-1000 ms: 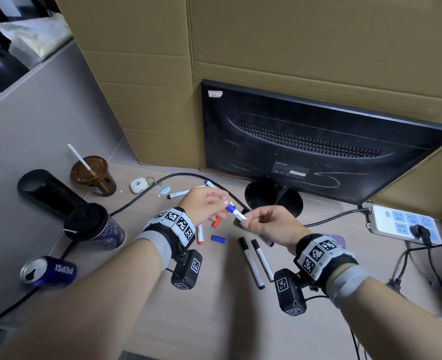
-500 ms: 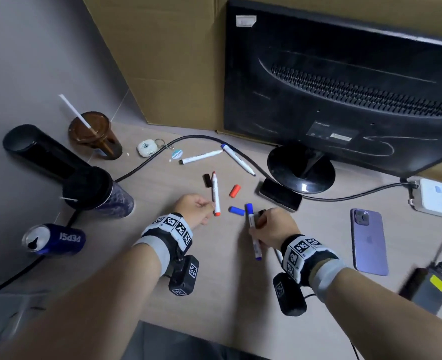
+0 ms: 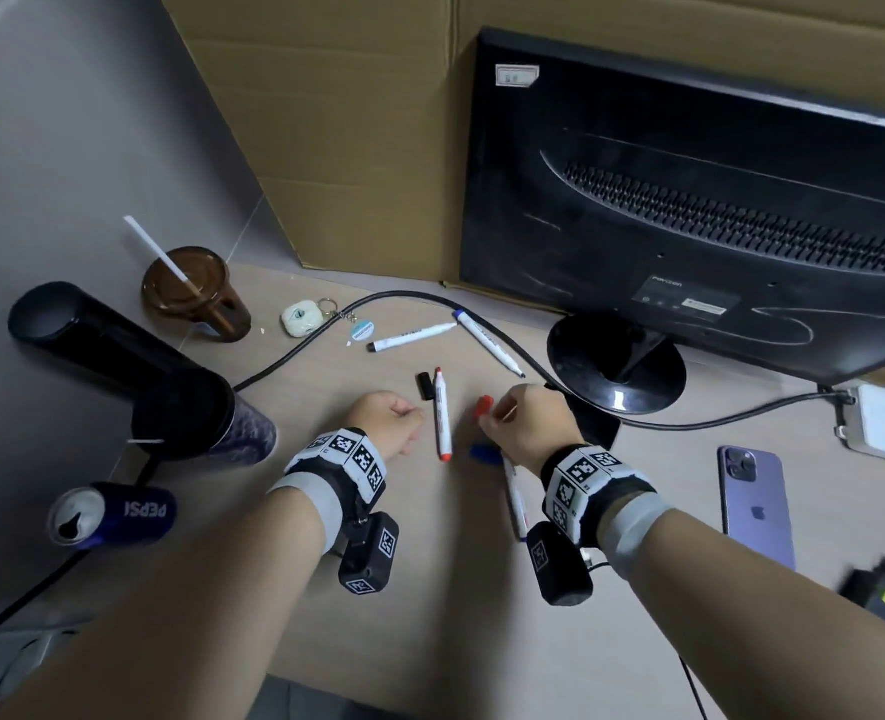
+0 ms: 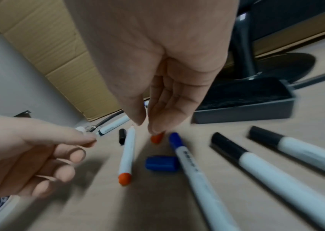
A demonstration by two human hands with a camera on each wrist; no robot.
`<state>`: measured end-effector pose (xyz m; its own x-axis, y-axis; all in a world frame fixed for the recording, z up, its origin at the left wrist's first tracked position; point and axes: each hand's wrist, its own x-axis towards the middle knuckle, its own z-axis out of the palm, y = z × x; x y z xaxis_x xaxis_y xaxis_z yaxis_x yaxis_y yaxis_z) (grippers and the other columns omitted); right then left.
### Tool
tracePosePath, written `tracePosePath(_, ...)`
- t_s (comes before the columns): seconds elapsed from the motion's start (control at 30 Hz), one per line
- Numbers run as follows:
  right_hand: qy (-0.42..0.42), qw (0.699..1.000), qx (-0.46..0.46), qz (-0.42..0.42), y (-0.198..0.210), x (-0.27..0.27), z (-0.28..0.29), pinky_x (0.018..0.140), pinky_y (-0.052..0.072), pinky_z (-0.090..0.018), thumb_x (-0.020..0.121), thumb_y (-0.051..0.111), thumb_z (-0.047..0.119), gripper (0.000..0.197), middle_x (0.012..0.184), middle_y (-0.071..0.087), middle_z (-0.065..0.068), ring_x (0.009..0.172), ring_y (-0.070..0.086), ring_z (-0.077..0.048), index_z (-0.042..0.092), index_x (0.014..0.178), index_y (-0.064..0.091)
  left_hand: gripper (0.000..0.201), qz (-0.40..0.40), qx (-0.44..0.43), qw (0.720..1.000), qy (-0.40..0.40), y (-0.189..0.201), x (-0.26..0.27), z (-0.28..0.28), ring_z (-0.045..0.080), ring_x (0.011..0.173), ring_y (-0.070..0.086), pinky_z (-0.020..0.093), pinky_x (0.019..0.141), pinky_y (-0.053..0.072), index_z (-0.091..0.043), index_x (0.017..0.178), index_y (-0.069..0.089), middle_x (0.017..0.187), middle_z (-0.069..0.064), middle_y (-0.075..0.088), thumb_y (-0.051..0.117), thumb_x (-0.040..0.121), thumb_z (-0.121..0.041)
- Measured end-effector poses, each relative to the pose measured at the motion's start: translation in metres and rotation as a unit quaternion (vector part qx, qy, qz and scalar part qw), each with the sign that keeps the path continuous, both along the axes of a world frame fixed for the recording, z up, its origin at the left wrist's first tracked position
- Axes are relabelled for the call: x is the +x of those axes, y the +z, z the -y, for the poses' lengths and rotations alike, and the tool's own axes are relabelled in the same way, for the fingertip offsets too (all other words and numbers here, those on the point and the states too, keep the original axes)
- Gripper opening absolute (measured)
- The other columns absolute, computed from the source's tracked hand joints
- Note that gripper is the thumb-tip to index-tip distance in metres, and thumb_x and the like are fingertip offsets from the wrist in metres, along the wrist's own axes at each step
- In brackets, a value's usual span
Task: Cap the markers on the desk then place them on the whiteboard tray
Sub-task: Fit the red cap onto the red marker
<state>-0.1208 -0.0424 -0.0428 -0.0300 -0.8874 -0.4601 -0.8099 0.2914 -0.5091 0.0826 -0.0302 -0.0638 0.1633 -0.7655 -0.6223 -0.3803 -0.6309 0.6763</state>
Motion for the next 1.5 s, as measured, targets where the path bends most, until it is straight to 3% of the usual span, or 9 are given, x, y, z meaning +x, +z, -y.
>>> tracePosePath(0.33, 0.021, 0.998, 0.043, -0.04, -0.024, 0.05, 0.019, 0.057, 0.05, -0.028, 0.064, 0.077, 0.065, 0.053, 0.072, 0.071, -0.005, 0.068, 0.07, -0.026, 0.014, 0.075, 0.068, 0.01, 0.019, 0.021, 1.0, 0.01, -0.03, 0.034, -0.012, 0.015, 0.047, 0.056, 0.017, 0.046, 0.047, -0.013, 0.086, 0.068, 0.068, 0.003, 0.067, 0.067, 0.094, -0.018)
tracePosePath(0.47, 0.029, 0.996, 0.076, -0.03, -0.025, 0.05, 0.022, 0.057, 0.059, -0.03, 0.068, 0.075, 0.049, 0.037, 0.068, 0.071, -0.006, 0.063, 0.071, -0.024, 0.012, 0.073, 0.069, 0.007, 0.02, 0.006, 1.0, -0.004, -0.026, 0.032, -0.005, 0.013, 0.048, 0.056, 0.013, 0.04, 0.043, -0.012, 0.09, 0.068, 0.07, 0.001, 0.067, 0.066, 0.095, -0.018)
tracePosePath(0.67, -0.013, 0.993, 0.099, 0.065, -0.014, 0.036, 0.023, 0.046, 0.058, -0.03, 0.074, 0.074, 0.033, 0.026, 0.048, 0.068, -0.004, 0.04, 0.063, -0.014, 0.008, 0.067, 0.074, 0.01, 0.025, -0.017, 0.999, -0.04, -0.016, 0.017, 0.012, 0.015, 0.05, 0.056, 0.021, 0.056, 0.05, -0.018, 0.083, 0.067, 0.072, 0.001, 0.069, 0.067, 0.093, -0.021)
tracePosePath(0.8, -0.123, 0.98, 0.068, 0.14, -0.011, 0.005, 0.021, 0.061, 0.066, -0.049, 0.069, 0.076, 0.04, 0.034, 0.062, 0.073, -0.01, 0.052, 0.067, -0.025, 0.007, 0.074, 0.069, 0.008, 0.024, -0.049, 0.996, -0.073, -0.011, -0.014, 0.025, 0.016, 0.053, 0.061, 0.027, 0.061, 0.054, -0.024, 0.084, 0.066, 0.074, -0.001, 0.069, 0.074, 0.087, -0.022)
tracePosePath(0.9, -0.151, 0.976, 0.052, 0.145, -0.008, -0.027, 0.014, 0.067, 0.067, -0.046, 0.062, 0.075, 0.047, 0.042, 0.066, 0.075, -0.012, 0.06, 0.073, -0.032, 0.009, 0.074, 0.064, 0.016, 0.016, -0.063, 0.992, -0.106, -0.013, -0.041, 0.036, 0.017, 0.062, 0.063, 0.036, 0.073, 0.06, -0.026, 0.09, 0.067, 0.077, -0.006, 0.068, 0.08, 0.08, -0.028)
tracePosePath(0.97, -0.152, 0.978, 0.05, 0.135, -0.004, -0.049, 0.008, 0.071, 0.066, -0.048, 0.058, 0.07, 0.051, 0.047, 0.07, 0.078, -0.013, 0.064, 0.077, -0.032, 0.008, 0.075, 0.065, 0.026, 0.041, -0.067, 0.987, -0.142, -0.014, -0.055, 0.042, 0.014, 0.072, 0.063, 0.029, 0.077, 0.057, -0.024, 0.098, 0.07, 0.08, -0.01, 0.064, 0.083, 0.078, -0.031)
tracePosePath(1.17, -0.172, 0.96, 0.069, 0.211, 0.004, -0.084, -0.007, 0.076, 0.066, -0.056, 0.089, 0.07, 0.009, 0.008, 0.083, 0.078, -0.023, 0.074, 0.079, -0.04, 0.004, 0.084, 0.065, 0.022, 0.149, -0.048, 0.967, -0.2, -0.02, -0.082, 0.054, 0.019, 0.09, 0.071, 0.026, 0.084, 0.055, -0.018, 0.101, 0.073, 0.093, -0.003, 0.076, 0.08, 0.083, -0.029)
tracePosePath(1.33, -0.159, 0.955, 0.072, 0.241, 0.011, -0.092, -0.007, 0.07, 0.066, -0.049, 0.088, 0.067, 0.006, 0.005, 0.069, 0.073, -0.011, 0.06, 0.072, -0.028, 0.011, 0.089, 0.066, 0.013, 0.163, -0.046, 0.961, -0.216, -0.009, -0.081, 0.054, 0.02, 0.089, 0.071, 0.032, 0.087, 0.057, -0.023, 0.093, 0.071, 0.092, -0.007, 0.075, 0.076, 0.083, -0.03)
tracePosePath(1.5, -0.118, 0.961, 0.055, 0.243, 0.03, -0.088, -0.005, 0.047, 0.05, -0.027, 0.091, 0.067, 0.015, 0.007, 0.064, 0.061, -0.006, 0.049, 0.054, -0.019, 0.008, 0.093, 0.069, 0.021, 0.067, -0.098, 0.977, -0.179, 0.018, -0.068, 0.053, 0.014, 0.078, 0.064, 0.024, 0.069, 0.05, -0.021, 0.099, 0.068, 0.091, -0.006, 0.071, 0.081, 0.082, -0.018)
